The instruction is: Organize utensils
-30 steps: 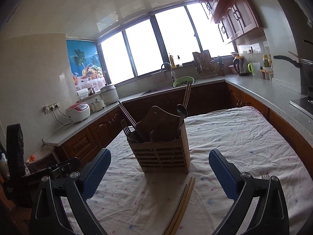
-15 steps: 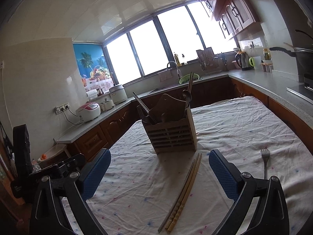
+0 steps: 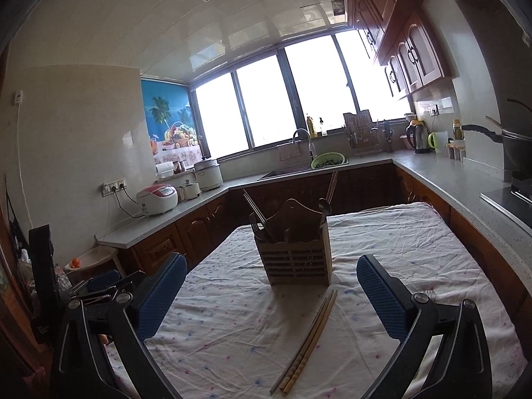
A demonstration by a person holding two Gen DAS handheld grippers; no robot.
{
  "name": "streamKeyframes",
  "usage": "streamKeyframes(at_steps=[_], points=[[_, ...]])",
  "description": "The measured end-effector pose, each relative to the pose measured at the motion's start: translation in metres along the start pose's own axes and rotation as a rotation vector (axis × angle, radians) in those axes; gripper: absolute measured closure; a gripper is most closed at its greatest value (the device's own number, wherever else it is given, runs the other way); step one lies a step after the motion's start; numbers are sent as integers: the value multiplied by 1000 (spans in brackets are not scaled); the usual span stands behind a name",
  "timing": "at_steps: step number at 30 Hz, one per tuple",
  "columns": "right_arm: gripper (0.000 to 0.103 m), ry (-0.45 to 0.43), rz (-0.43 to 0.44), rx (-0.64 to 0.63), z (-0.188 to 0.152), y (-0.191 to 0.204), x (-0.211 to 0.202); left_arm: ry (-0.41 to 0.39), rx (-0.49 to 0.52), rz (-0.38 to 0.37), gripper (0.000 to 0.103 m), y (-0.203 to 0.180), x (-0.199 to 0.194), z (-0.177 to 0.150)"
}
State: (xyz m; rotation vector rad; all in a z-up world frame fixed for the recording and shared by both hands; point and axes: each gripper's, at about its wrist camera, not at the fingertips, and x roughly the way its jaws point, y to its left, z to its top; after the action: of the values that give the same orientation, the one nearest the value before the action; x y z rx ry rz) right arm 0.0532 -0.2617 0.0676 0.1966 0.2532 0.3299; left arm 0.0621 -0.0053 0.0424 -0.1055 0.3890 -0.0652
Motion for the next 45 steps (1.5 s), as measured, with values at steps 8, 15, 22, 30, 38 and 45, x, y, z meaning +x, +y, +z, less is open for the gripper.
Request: streamKeyframes(at_steps=[8,15,22,30,38,45], points=[[0,-5,-71,-24,-50,1,12,-19,13,48,0,-3,5,-30],[0,-52,-116,-81,-71,6,9,-62,12,93,0,-1,3,-45],[0,-40,-138,-61,-65,5,2,-25,31,117,0,-6,3,-43],[0,-51,-166,-44,-58,-4,-3,-40,152,222,0,-28,0,-40],[0,-46,-151,-22,-52,-8,-4,-37,137,166,0,-31,-4,-32],[0,23,-160,-50,-58,1,6,5,128,165,0,-32,2,-31]])
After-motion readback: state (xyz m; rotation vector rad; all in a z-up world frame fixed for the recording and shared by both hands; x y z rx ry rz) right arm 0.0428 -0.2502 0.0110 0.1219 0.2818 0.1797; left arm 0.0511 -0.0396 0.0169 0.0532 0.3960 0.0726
